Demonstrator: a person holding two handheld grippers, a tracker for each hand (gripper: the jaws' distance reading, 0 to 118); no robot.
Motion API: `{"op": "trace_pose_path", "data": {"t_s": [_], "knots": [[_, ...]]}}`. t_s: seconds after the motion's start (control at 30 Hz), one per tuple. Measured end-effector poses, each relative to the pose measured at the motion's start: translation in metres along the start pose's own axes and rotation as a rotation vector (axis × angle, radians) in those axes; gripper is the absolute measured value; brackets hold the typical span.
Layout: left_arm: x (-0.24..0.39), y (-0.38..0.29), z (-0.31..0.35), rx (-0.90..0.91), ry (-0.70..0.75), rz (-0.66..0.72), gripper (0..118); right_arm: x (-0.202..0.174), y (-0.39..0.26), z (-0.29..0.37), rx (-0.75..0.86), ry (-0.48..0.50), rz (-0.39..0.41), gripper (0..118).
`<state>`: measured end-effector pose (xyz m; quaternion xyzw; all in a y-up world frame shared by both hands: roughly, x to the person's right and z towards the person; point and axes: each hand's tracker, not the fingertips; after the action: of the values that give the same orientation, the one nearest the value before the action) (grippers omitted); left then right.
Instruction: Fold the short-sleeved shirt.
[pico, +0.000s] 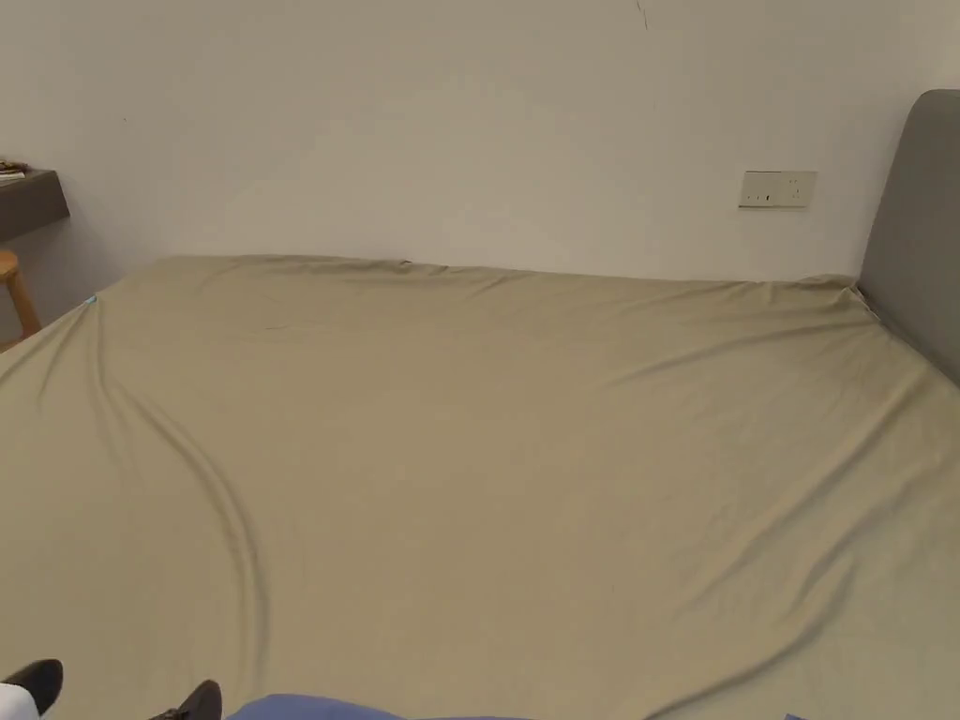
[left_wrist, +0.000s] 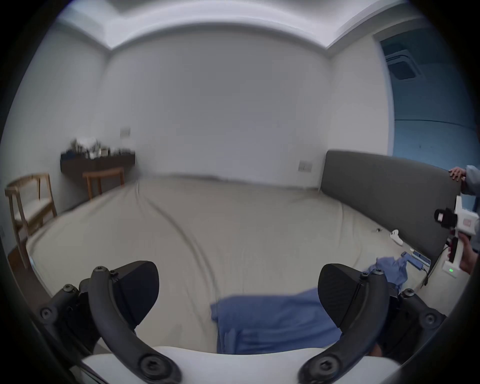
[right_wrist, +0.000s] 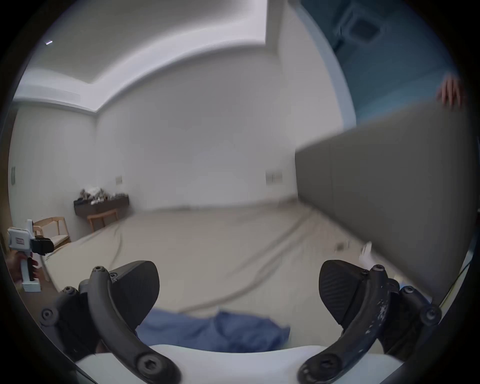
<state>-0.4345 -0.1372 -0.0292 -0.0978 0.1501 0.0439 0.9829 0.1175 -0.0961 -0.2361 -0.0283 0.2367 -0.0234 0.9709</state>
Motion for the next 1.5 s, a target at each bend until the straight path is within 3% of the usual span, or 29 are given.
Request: {"op": "trace_pose_path", "data": {"t_s": [0.07, 0.1, 0.13, 0.17, 0.2, 0.23, 0.3, 0.33, 0.4, 0.53, 0.57, 0.6, 0.63, 0.67, 0.7, 0.77, 0.87, 1.0, 1.07, 1.13, 1.27, 1.33, 1.4, 1.43, 1.47, 1.5], "knots": [[0.012, 0.008, 0.013, 0.053, -0.022, -0.018, 116, -0.014, 0.012, 0.002, -0.033, 0.013, 0.008, 118], [0.017, 0.006, 0.016, 0.087, 0.004, -0.024, 102, -0.022, 0.012, 0.003, -0.031, 0.01, 0.014, 112], [0.021, 0.004, 0.017, 0.093, 0.019, -0.045, 46, -0.025, 0.003, 0.005, -0.02, 0.005, 0.019, 74], [0.025, 0.001, 0.014, 0.052, 0.038, -0.056, 2, -0.032, 0.0, 0.004, -0.018, -0.002, 0.047, 19], [0.024, -0.004, 0.011, 0.006, 0.096, -0.068, 1, -0.037, -0.002, 0.003, -0.019, -0.015, 0.103, 2], [0.024, -0.01, 0.006, 0.001, 0.089, -0.058, 0, -0.043, -0.004, 0.003, -0.014, -0.093, 0.124, 2], [0.017, -0.02, -0.002, -0.072, -0.056, 0.045, 0, -0.044, -0.011, 0.0, -0.081, 0.062, 0.01, 2], [0.015, -0.025, -0.007, -0.105, -0.031, 0.06, 0, -0.046, -0.012, 0.0, -0.087, 0.069, -0.013, 2], [-0.003, -0.044, -0.026, -0.181, -0.041, 0.034, 0, -0.051, -0.009, 0.002, -0.076, 0.047, 0.034, 2], [-0.044, -0.07, -0.06, -0.373, -0.16, 0.259, 2, -0.047, -0.003, 0.004, -0.074, 0.06, 0.045, 2], [-0.058, -0.075, -0.069, -0.42, -0.185, 0.354, 9, -0.046, -0.001, 0.005, -0.078, 0.057, 0.051, 2], [-0.071, -0.08, -0.078, -0.474, -0.229, 0.453, 28, -0.044, 0.0, 0.006, -0.078, 0.055, 0.052, 2], [-0.079, -0.083, -0.082, -0.517, -0.26, 0.522, 77, -0.042, 0.001, 0.007, -0.077, 0.054, 0.051, 2], [-0.086, -0.09, -0.088, -0.555, -0.294, 0.551, 114, -0.043, 0.003, 0.008, -0.077, 0.054, 0.057, 2], [-0.09, -0.095, -0.095, -0.589, -0.324, 0.532, 118, -0.043, 0.004, 0.008, -0.084, 0.054, 0.058, 2], [-0.096, -0.1, -0.106, -0.638, -0.348, 0.39, 115, -0.043, 0.005, 0.007, -0.1, 0.055, 0.052, 2], [-0.106, -0.107, -0.128, -0.651, -0.311, 0.392, 117, -0.041, 0.003, 0.004, -0.116, 0.056, 0.046, 2], [-0.139, -0.137, -0.148, -0.725, -0.312, 0.51, 117, -0.041, -0.003, -0.001, -0.126, 0.057, 0.028, 2], [-0.093, -0.138, -0.14, -0.738, -0.331, 0.488, 118, -0.045, -0.003, -0.002, -0.13, 0.06, 0.018, 2], [-0.078, -0.136, -0.141, -0.649, -0.354, 0.38, 118, -0.047, -0.004, -0.004, -0.137, 0.062, -0.006, 2], [-0.046, -0.125, -0.149, -0.69, -0.477, 0.487, 116, -0.046, -0.006, -0.008, -0.142, 0.062, -0.013, 2], [-0.017, -0.115, -0.143, -0.71, -0.547, 0.523, 99, -0.045, -0.004, -0.007, -0.136, 0.06, -0.014, 2], [-0.006, -0.125, -0.142, -0.725, -0.468, 0.395, 77, -0.044, -0.002, -0.005, -0.127, 0.059, -0.034, 2], [-0.006, -0.124, -0.141, -0.712, -0.426, 0.402, 53, -0.042, -0.002, -0.004, -0.124, 0.06, -0.05, 2], [-0.014, -0.119, -0.141, -0.698, -0.42, 0.49, 19, -0.04, -0.001, -0.003, -0.121, 0.063, -0.059, 2], [-0.02, -0.118, -0.142, -0.719, -0.385, 0.59, 14, -0.039, -0.001, -0.002, -0.118, 0.062, -0.061, 2]]}}
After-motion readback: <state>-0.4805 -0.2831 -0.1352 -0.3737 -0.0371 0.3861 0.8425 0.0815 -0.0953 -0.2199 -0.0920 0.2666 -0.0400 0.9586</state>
